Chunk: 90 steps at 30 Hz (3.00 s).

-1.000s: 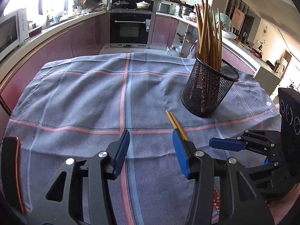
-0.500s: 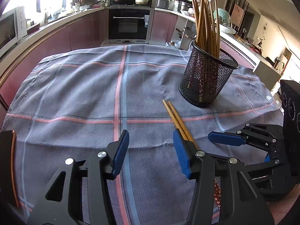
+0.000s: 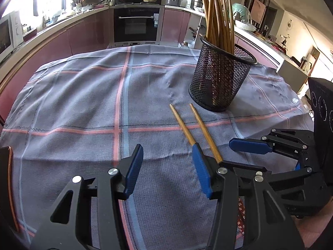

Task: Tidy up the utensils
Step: 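Move both open grippers back to the last two chopsticks on the cloth, then close the right gripper on one chopstick while the left gripper grasps the other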

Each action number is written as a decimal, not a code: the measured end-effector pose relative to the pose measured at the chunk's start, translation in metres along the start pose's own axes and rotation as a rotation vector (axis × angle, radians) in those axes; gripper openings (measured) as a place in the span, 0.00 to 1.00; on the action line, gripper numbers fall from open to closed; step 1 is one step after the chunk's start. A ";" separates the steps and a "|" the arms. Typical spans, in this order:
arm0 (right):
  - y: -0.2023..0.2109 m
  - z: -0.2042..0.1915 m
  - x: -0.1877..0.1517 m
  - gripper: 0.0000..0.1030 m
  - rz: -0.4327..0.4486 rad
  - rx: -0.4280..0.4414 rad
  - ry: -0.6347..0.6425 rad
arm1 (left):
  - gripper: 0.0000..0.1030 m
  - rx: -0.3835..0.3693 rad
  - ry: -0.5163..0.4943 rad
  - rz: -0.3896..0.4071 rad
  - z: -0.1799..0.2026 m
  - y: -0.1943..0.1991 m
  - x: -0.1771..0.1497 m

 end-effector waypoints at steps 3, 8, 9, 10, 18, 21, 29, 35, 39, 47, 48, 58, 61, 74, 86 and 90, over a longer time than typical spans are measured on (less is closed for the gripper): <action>0.001 0.002 -0.001 0.33 0.000 0.004 -0.007 | 0.47 -0.013 -0.016 -0.008 0.005 -0.002 -0.001; 0.002 0.004 -0.002 0.33 0.001 0.003 -0.011 | 0.47 -0.028 -0.043 -0.019 0.015 -0.005 -0.003; 0.002 0.004 -0.002 0.33 0.001 0.004 -0.011 | 0.47 -0.031 -0.048 -0.021 0.018 -0.006 -0.003; 0.002 0.004 -0.002 0.33 0.001 0.005 -0.012 | 0.47 -0.030 -0.051 -0.023 0.019 -0.007 -0.004; 0.003 0.007 -0.003 0.33 0.001 0.005 -0.016 | 0.47 -0.020 -0.055 -0.042 0.024 -0.013 -0.005; 0.003 0.008 -0.003 0.33 0.002 0.004 -0.019 | 0.47 -0.017 -0.054 -0.046 0.024 -0.014 -0.005; 0.003 0.009 -0.003 0.33 0.002 0.003 -0.020 | 0.47 -0.012 -0.057 -0.049 0.025 -0.016 -0.006; 0.003 0.009 -0.003 0.33 0.002 0.001 -0.023 | 0.47 -0.009 -0.059 -0.049 0.025 -0.018 -0.007; 0.004 0.012 -0.004 0.33 0.001 0.000 -0.026 | 0.47 -0.004 -0.064 -0.052 0.026 -0.019 -0.008; 0.004 0.011 -0.004 0.33 0.000 -0.012 -0.024 | 0.39 -0.016 -0.073 -0.056 0.030 -0.018 -0.009; 0.004 0.011 -0.004 0.33 0.000 -0.014 -0.022 | 0.36 -0.021 -0.073 -0.057 0.031 -0.018 -0.009; 0.004 0.014 -0.004 0.15 -0.008 -0.022 -0.019 | 0.13 -0.070 -0.073 -0.074 0.035 -0.015 -0.013; 0.004 0.015 -0.005 0.15 -0.011 -0.018 -0.025 | 0.16 -0.067 -0.068 -0.078 0.033 -0.015 -0.014; -0.005 0.013 0.009 0.16 -0.002 -0.066 0.001 | 0.26 -0.033 -0.073 -0.086 0.030 -0.021 -0.004; -0.002 0.017 0.006 0.09 -0.019 -0.057 0.013 | 0.16 -0.036 -0.055 -0.089 0.025 -0.019 -0.007; -0.004 0.015 0.009 0.12 -0.017 -0.068 0.022 | 0.17 -0.018 -0.067 -0.090 0.025 -0.021 -0.005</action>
Point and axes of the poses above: each gripper's, at about its wrist camera, not at the fingertips, and y roughly against the way its jaws point, z to its right, x to its top, the point moved 6 cm from there along -y, roughly the way its jaws point, and after that the axes turned 9 degrees about -z, right-handed, at the moved point
